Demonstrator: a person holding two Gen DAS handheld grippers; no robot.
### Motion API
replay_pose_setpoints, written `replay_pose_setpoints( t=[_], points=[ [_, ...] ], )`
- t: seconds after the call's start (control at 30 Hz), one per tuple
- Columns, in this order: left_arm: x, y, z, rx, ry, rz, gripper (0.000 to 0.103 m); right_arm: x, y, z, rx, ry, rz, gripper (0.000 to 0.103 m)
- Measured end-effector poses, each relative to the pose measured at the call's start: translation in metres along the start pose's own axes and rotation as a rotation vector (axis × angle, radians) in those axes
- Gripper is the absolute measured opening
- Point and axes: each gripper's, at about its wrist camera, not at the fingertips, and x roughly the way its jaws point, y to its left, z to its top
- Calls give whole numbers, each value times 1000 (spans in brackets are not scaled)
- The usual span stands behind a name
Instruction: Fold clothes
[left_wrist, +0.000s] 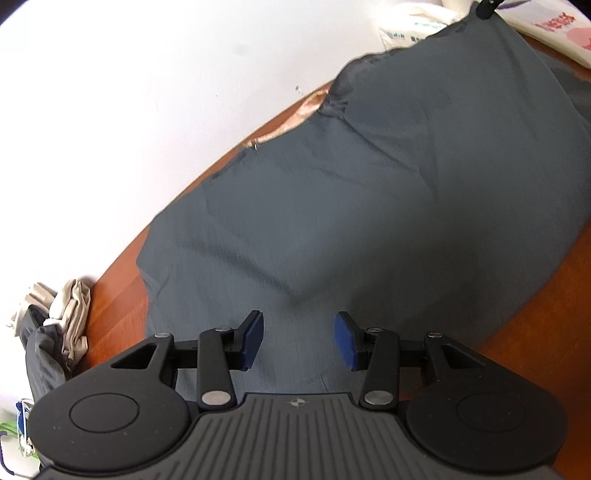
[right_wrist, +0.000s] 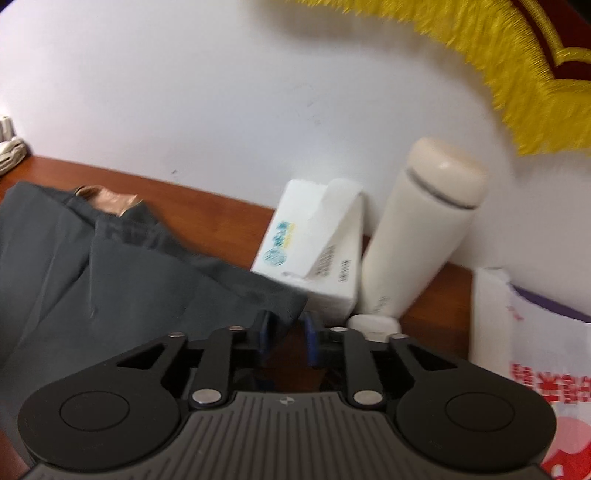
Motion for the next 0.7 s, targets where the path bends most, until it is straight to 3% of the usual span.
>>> replay_pose_setpoints(
  t=[0.1,0.23,0.43,0.7],
  points=[
    [1,4,17,9,-48,-4,43,-22,1,2,18,-38,29,43],
    [11,13,42,18,-93,-7,43,-28,-2,-6,44,-9,68,43],
    [39,17,81,83,-149,-16,43,-16,0,-33,70,57,159,43],
    [89,15,121,123,-147,-36,43,18,13,-33,173,46,238,48]
  ],
)
